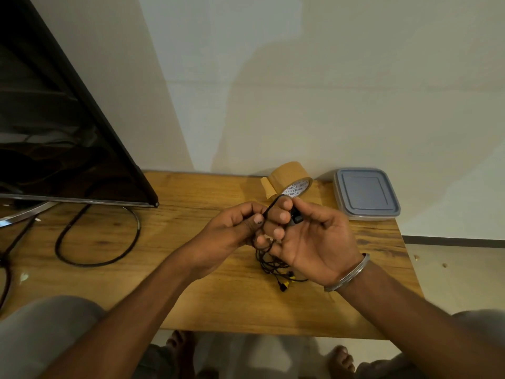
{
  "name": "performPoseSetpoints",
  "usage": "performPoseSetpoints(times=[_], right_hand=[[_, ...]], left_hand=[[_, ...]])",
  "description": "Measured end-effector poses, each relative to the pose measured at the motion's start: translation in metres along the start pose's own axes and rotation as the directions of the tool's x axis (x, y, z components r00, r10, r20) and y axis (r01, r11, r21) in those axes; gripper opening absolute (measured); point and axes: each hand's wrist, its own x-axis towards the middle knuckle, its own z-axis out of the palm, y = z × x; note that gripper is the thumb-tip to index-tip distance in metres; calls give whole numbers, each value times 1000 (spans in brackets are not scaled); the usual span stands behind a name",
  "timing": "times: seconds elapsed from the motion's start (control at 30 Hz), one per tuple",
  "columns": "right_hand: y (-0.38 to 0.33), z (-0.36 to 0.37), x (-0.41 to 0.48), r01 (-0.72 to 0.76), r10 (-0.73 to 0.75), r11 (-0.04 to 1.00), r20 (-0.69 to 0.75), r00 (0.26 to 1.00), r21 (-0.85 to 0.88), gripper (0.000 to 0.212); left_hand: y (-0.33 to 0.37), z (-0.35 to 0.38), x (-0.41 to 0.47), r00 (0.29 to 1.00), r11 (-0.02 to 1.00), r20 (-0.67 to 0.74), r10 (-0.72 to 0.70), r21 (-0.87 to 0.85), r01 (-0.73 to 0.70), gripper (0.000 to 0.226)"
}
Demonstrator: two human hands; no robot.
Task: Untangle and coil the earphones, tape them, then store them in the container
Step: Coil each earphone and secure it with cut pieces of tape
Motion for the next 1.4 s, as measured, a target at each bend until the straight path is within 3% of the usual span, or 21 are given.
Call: performPoseSetpoints(times=[0.17, 0.4, 0.77, 0.87, 0.93, 1.0, 1.07, 1.1, 1.2, 1.27, 1.4], right_hand=[[-5, -1, -1, 35, -34, 999, -16, 999, 39, 25], [-5, -2, -1, 78, -74, 995, -60, 995, 68, 26], [-7, 7, -2, 198, -198, 980, 2, 980, -25, 30], [-10, 7, -1, 235, -235, 969, 14, 972, -70, 30], [-12, 6, -1, 275, -274, 955, 20, 961, -109, 30], [-14, 5, -2, 336, -336, 919, 34, 941, -205, 27], [-15, 5, -3, 405, -416, 820, 65, 907, -405, 25], [-15, 6, -4, 436, -467, 714, 92, 879, -548, 25], [-12, 0, -5, 400, -526, 212, 241, 816, -892, 24], [-10, -6, -5, 302, -505, -65, 293, 812, -951, 20], [-3, -21, 0, 187, -393, -414, 360, 846, -891, 17]], left_hand=[[1, 4, -2, 996, 999, 77, -48, 0, 48, 29], [-4, 11, -1, 998, 991, -15, -69, 117, 70, 41], [-4, 17, -1, 993, 973, -8, -118, -202, 113, 17], [-5, 17, -1, 996, 995, -19, -89, -54, 88, 16], [-6, 19, -1, 998, 990, -21, -52, 130, 55, 21], [-9, 18, -2, 1000, 925, 2, 8, 381, -8, 22], [-11, 15, -4, 996, 794, 57, 71, 601, -91, 21], [-10, 15, -4, 994, 759, 69, 82, 642, -107, 20], [-6, 11, -3, 987, 727, 54, 149, 671, -147, 19], [-3, 7, -2, 976, 721, 32, 216, 669, -181, 21], [1, -2, -1, 950, 710, -39, 311, 674, -205, 14]])
